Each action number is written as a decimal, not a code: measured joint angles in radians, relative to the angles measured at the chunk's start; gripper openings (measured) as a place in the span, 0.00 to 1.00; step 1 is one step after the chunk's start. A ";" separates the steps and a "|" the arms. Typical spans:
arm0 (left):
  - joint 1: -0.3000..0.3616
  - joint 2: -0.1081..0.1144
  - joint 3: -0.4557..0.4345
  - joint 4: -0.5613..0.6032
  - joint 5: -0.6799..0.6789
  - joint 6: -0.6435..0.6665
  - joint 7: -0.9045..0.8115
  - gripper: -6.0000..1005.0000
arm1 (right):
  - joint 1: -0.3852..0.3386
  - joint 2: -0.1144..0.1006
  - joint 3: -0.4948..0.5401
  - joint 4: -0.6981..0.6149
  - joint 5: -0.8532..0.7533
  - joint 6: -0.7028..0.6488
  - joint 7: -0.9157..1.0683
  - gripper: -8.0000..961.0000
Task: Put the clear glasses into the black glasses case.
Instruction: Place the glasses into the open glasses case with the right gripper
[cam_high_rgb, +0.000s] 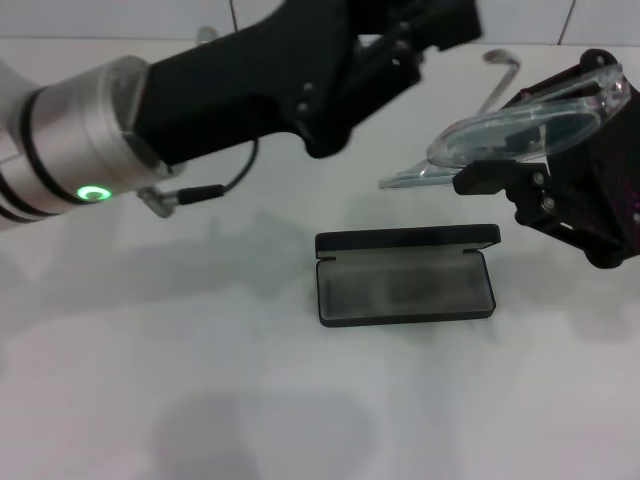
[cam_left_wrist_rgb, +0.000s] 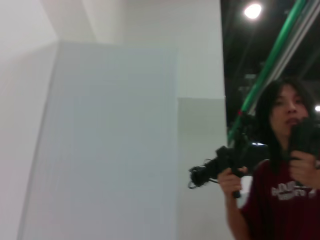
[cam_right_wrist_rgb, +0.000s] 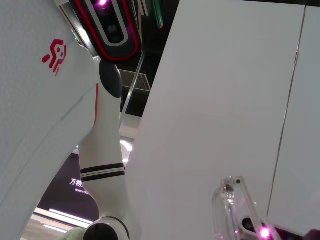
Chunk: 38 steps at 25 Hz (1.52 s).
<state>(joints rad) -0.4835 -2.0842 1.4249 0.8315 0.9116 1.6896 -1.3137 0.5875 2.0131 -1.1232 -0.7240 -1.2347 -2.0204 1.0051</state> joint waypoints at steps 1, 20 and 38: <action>0.008 0.002 -0.019 0.002 0.005 0.004 0.000 0.09 | 0.000 0.000 -0.001 0.000 0.000 0.000 0.001 0.18; 0.183 0.096 -0.347 0.066 0.223 0.115 -0.054 0.09 | 0.013 -0.001 -0.049 -0.715 -0.553 0.117 0.838 0.19; 0.214 0.081 -0.374 0.058 0.263 0.119 -0.060 0.09 | 0.464 0.015 -0.448 -0.387 -1.041 0.184 1.293 0.19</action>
<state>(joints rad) -0.2692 -2.0035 1.0513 0.8897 1.1746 1.8087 -1.3734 1.0516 2.0277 -1.5711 -1.1106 -2.2758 -1.8367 2.2978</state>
